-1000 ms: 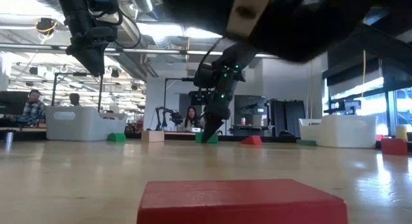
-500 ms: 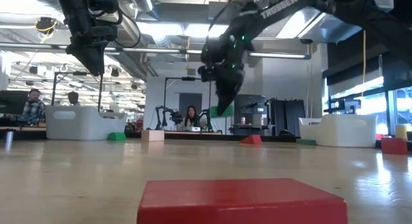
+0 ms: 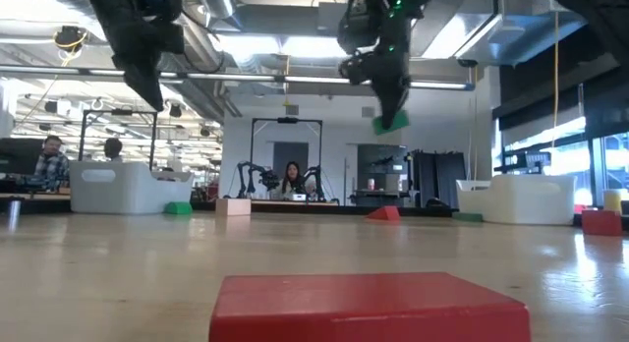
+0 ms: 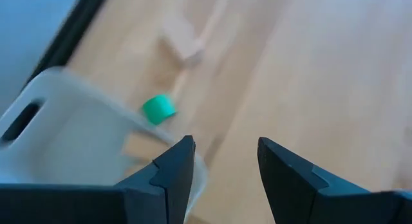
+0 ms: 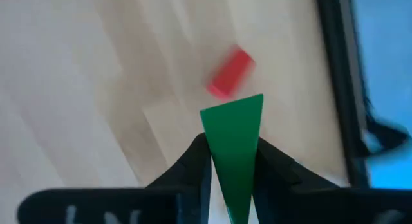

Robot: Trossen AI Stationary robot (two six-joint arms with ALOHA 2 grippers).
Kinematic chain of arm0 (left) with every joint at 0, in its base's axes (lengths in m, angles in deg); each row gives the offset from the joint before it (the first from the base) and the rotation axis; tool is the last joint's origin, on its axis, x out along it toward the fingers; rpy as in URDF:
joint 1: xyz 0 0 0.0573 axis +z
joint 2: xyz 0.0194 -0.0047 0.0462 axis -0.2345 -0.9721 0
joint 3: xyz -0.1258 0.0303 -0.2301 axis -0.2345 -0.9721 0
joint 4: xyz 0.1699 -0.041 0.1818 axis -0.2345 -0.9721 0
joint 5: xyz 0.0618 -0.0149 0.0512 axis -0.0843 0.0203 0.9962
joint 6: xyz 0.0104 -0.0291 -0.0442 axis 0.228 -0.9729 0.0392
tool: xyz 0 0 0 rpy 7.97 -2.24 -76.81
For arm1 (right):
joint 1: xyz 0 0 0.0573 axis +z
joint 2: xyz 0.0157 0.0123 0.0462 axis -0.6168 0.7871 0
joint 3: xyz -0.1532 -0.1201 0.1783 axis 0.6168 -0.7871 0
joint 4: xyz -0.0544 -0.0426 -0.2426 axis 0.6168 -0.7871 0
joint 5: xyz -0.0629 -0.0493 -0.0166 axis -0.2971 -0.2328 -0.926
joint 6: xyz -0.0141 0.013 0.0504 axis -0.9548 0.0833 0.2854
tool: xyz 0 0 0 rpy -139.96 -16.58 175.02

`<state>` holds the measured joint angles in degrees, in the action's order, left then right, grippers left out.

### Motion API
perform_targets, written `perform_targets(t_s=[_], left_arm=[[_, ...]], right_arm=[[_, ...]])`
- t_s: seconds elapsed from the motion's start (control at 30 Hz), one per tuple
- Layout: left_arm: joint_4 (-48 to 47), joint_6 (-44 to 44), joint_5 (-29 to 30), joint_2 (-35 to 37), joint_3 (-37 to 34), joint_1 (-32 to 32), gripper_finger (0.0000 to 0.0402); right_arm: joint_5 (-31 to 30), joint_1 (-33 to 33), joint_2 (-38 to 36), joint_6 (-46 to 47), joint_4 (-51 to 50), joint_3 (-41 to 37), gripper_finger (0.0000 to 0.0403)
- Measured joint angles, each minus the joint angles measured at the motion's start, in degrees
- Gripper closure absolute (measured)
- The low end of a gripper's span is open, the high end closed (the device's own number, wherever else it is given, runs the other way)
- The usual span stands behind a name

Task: Sort & place blocks by color
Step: Put the green block into the white bin

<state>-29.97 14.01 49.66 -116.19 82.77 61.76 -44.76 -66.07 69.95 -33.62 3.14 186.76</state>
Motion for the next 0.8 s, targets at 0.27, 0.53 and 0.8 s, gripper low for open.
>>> perform_targets(t_s=[0.27, 0.53, 0.8], left_arm=[[1.21, 3.62, -7.04, 0.0, 0.0, 0.0, 0.0239], [1.22, 3.63, -7.03, 0.0, 0.0, 0.0, 0.0239], [1.25, 3.87, -6.99, 0.0, 0.0, 0.0, 0.0239]], right_arm=[[-10.38, -2.33, -4.43, 6.62, -10.87, -0.48, 0.0328], [-11.54, -7.35, -12.02, 8.8, -10.53, -8.65, 0.0328], [-11.54, -14.16, -21.21, 11.54, -5.55, -28.35, 0.0328]])
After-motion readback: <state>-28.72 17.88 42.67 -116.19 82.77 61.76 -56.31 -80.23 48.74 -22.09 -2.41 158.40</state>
